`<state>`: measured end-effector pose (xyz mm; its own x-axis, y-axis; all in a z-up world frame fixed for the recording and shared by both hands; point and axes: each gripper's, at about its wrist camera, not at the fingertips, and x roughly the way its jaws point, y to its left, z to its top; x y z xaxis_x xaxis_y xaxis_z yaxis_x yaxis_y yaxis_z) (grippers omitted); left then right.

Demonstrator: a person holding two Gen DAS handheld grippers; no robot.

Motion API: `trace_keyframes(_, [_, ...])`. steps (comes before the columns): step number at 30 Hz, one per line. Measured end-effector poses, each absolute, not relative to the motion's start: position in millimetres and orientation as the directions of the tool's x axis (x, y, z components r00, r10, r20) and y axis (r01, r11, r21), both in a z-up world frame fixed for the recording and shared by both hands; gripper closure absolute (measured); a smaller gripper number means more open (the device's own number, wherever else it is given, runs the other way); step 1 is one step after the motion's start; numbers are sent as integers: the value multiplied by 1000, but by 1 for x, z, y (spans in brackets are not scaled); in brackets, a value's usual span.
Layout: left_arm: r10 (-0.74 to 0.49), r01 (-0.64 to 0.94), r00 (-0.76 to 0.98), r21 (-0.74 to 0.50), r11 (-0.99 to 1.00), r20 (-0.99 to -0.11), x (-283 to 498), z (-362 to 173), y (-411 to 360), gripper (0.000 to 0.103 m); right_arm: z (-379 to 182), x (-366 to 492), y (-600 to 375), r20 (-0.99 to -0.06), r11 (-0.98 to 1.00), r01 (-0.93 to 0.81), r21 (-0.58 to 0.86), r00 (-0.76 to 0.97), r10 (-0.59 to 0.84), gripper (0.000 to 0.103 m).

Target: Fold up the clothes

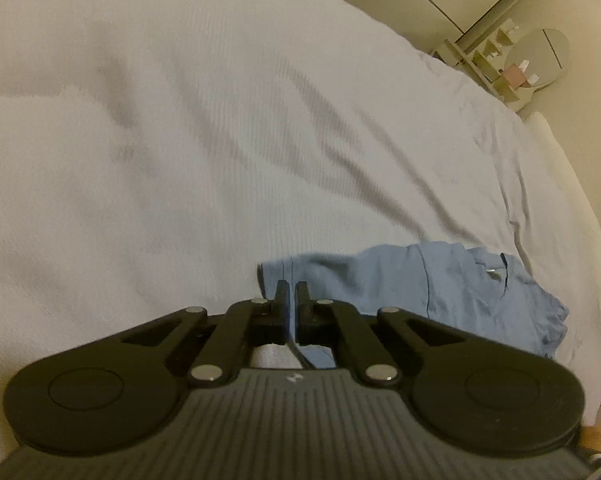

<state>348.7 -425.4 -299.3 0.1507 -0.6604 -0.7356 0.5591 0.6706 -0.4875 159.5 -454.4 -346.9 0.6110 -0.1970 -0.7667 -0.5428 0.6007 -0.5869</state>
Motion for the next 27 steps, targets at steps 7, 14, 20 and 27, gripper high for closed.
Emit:
trace_keyframes(7, [-651,525,192,-483,700,-734,340,-305,-405,103,-354,139,-439,-702,436,-591,-679,697,-149,68])
trace_keyframes(14, [-650,500,201,-493,712,-733,334,-307,-376,102,-371,154,-441,-709,395,-601,-695,664,-236,77])
trace_keyframes(20, [-647,515,239,-471,717,-724,330,-292,-354,100,-315,164,-424,-751,634,-557,-535,658,-55,103])
trace_keyframes(27, [-612,547,249,-412,729,-751,316,-283,-339,96,-294,171,-411,-778,760,-534,-371,626,60,87])
